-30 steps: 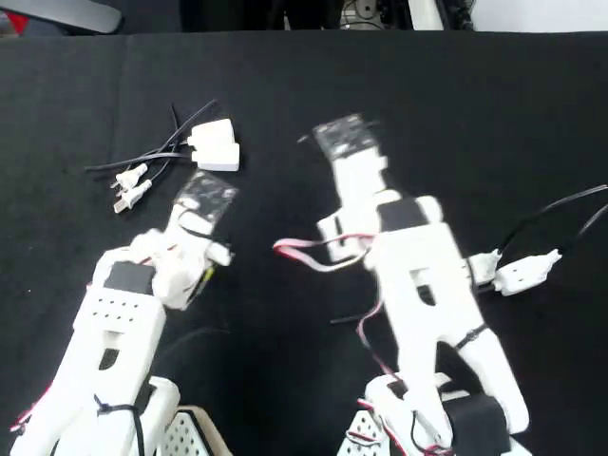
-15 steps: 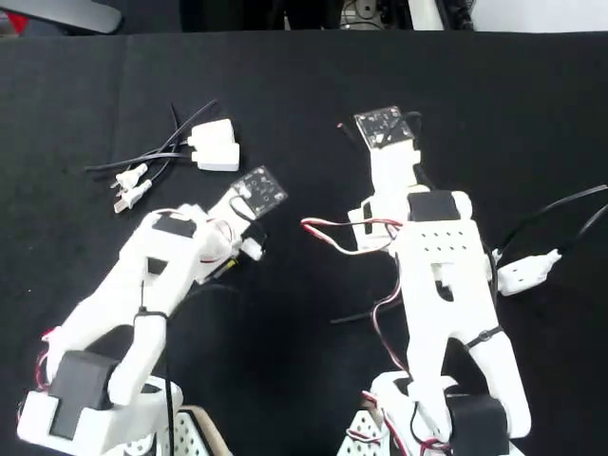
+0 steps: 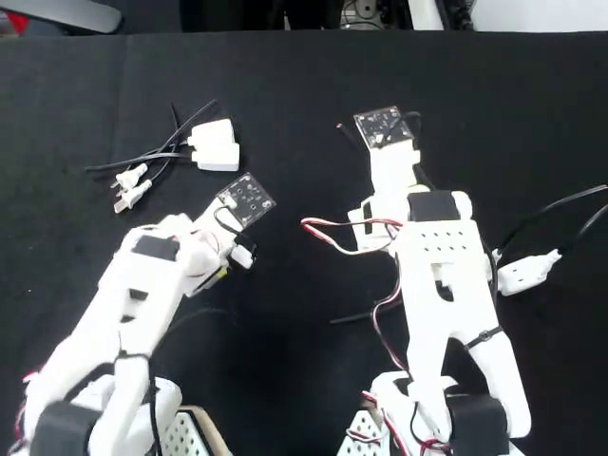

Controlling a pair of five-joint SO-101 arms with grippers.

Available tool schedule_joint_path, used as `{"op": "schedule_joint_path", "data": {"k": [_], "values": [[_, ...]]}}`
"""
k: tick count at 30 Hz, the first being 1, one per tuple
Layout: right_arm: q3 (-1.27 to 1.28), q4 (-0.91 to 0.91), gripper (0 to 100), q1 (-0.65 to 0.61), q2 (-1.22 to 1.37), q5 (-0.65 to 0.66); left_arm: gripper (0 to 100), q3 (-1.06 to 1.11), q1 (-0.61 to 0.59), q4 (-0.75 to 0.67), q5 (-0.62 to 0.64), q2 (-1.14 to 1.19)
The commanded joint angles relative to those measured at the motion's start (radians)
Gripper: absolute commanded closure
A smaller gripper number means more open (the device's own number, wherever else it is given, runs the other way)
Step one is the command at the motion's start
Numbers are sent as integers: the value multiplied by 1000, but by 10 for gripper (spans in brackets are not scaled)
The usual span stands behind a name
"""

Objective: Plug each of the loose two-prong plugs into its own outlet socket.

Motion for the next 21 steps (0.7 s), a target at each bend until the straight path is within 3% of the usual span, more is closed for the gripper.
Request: {"op": "schedule_joint_path", "data": {"k": [1,5,13,21], "values": [[-47,-5,987,2,1,9,854,7,82,91,15,-133],[-35,-3,987,-28,1,9,827,48,133,120,74,-230],[-33,-3,987,-34,1,9,823,81,-8,-28,78,-189],[-33,-3,987,-34,1,11,834,79,47,8,91,-187]]}}
